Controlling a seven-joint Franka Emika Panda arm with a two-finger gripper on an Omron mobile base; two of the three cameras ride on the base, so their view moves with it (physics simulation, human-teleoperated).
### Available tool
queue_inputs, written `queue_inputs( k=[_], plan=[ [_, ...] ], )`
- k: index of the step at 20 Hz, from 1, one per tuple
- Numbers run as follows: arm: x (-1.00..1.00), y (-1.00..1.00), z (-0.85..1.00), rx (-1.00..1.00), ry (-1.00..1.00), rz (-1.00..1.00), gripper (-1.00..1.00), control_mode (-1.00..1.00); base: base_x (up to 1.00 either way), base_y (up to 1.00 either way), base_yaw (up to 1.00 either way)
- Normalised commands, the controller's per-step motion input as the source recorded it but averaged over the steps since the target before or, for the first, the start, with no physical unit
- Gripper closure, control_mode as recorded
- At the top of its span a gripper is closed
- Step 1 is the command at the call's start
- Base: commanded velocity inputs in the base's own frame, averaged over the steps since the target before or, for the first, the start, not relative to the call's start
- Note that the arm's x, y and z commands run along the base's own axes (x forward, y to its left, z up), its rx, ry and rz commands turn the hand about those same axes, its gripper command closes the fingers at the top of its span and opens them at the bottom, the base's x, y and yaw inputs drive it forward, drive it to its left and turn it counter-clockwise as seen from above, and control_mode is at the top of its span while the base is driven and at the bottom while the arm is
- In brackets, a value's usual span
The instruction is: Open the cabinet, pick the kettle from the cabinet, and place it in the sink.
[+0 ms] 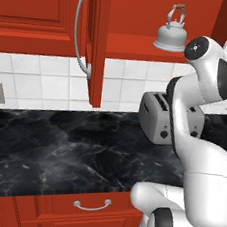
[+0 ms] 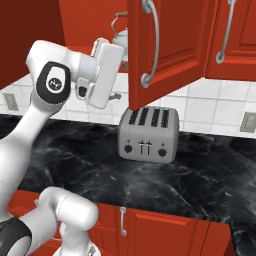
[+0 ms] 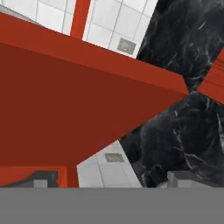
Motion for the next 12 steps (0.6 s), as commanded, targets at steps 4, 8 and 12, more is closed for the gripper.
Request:
queue_inputs(
  k=[4, 8, 12],
  plan=[
    [0.16, -0.33, 0.01, 0.00, -0.03, -0.22, -1.00, -1.00, 0.00, 0.00, 0.00],
    [-0.01, -0.40, 0.08, 0.00, -0.01, -0.22, -1.00, -1.00, 0.00, 0.00, 0.00],
    [-0.10, -0.45, 0.03, 0.00, 0.00, -0.19, -1.00, -1.00, 0.00, 0.00, 0.00]
  ],
)
